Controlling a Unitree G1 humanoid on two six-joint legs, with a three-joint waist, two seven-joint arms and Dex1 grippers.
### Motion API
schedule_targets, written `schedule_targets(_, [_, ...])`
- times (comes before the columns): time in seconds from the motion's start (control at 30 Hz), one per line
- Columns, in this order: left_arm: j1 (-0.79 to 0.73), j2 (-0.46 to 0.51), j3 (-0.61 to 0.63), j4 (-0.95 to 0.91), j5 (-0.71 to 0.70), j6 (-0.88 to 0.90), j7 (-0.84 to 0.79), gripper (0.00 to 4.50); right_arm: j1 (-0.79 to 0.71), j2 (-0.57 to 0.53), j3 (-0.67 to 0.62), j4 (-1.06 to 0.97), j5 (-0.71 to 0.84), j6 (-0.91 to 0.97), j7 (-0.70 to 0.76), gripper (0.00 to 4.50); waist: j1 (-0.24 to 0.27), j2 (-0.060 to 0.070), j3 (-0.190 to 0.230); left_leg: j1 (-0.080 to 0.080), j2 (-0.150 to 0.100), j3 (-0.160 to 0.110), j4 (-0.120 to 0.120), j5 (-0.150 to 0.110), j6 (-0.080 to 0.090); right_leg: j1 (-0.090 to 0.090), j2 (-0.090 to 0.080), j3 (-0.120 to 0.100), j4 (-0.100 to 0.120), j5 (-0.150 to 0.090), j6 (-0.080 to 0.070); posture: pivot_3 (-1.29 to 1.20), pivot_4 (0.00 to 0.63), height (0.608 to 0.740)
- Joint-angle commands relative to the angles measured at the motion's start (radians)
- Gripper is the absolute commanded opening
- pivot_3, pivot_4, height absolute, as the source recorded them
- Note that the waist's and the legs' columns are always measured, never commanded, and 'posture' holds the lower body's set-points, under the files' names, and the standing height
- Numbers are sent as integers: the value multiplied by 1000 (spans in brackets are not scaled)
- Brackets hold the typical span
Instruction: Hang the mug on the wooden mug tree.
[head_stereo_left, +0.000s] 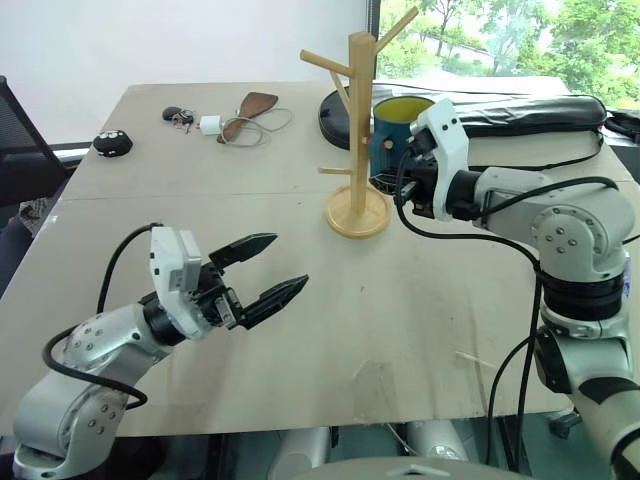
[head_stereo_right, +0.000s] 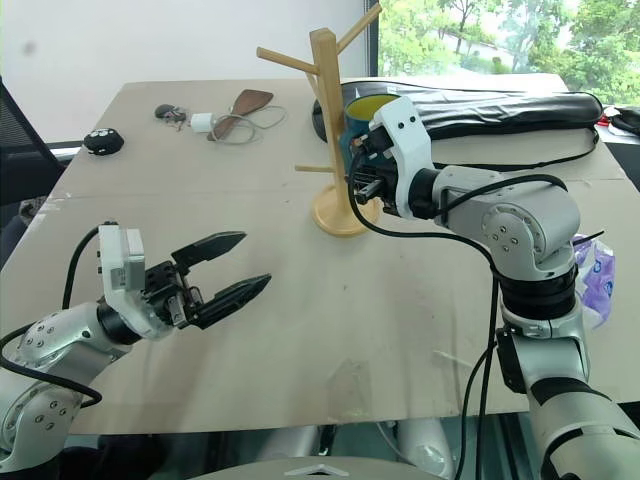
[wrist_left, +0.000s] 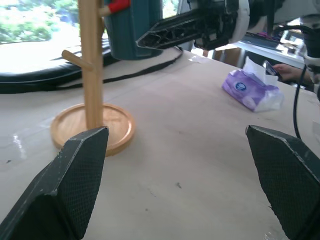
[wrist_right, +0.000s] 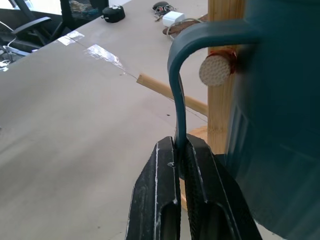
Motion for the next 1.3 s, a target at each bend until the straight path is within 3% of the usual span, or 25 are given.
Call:
schedule_targets(0.03, [19, -24, 57, -54, -31, -37, 29, 4500, -22, 14, -12, -2, -12, -6, 4, 95, 0, 0, 0, 0, 0, 0, 0, 0, 0, 0, 0, 0, 0, 0, 0, 0, 150, 738])
schedule_targets(0.4, [100, -39, 105, -19, -15, -103, -29, 4500, 12, 15, 50, 23, -94, -85, 39, 95, -1, 0, -1, 1, 0, 0, 0, 0, 0, 0, 0, 0, 0, 0, 0, 0, 150, 738])
schedule_targets(0.5, [103, -42, 106, -10, -18, -112, -36, 4500, 35, -20, 52, -13, -104, -106, 72, 887, 0, -1, -1, 1, 0, 0, 0, 0, 0, 0, 0, 0, 0, 0, 0, 0, 150, 738])
schedule_targets(0.67, [118, -31, 103, -7, -39, -101, -53, 4500, 104, -74, -67, -171, -13, -72, 99, 3193, 2, -1, -1, 0, 0, 0, 0, 0, 0, 0, 0, 0, -1, 0, 0, 0, 150, 738])
schedule_targets(0.83, [103, -3, 77, 3, -31, -57, -33, 4500, 231, -135, -204, -350, 113, -89, 146, 3193, 4, -1, -1, 0, 0, 0, 0, 0, 0, 0, 0, -1, 0, 0, 0, 0, 150, 738])
schedule_targets(0.97, [81, 37, 34, 23, 6, -5, -12, 4500, 583, -258, -289, -512, 28, -284, 255, 3193, 30, -4, -3, 0, 0, -3, 0, 0, 0, 2, 0, -4, -2, 0, 0, 0, 150, 738])
schedule_targets(1.2, [127, 78, 45, 62, 30, 29, -49, 4500, 1123, -272, -458, -466, -188, -690, 421, 3193, 28, -2, -3, 4, 0, 3, 1, -1, 1, 4, 0, 0, 0, 0, 1, 0, 150, 738])
schedule_targets(1.3, [165, 97, 65, 89, 48, 30, -77, 4500, 1258, -263, -515, -427, -230, -797, 464, 3193, 25, -2, -3, 5, 0, 2, 1, -1, 1, 7, 1, 0, 0, 0, 1, 0, 150, 738])
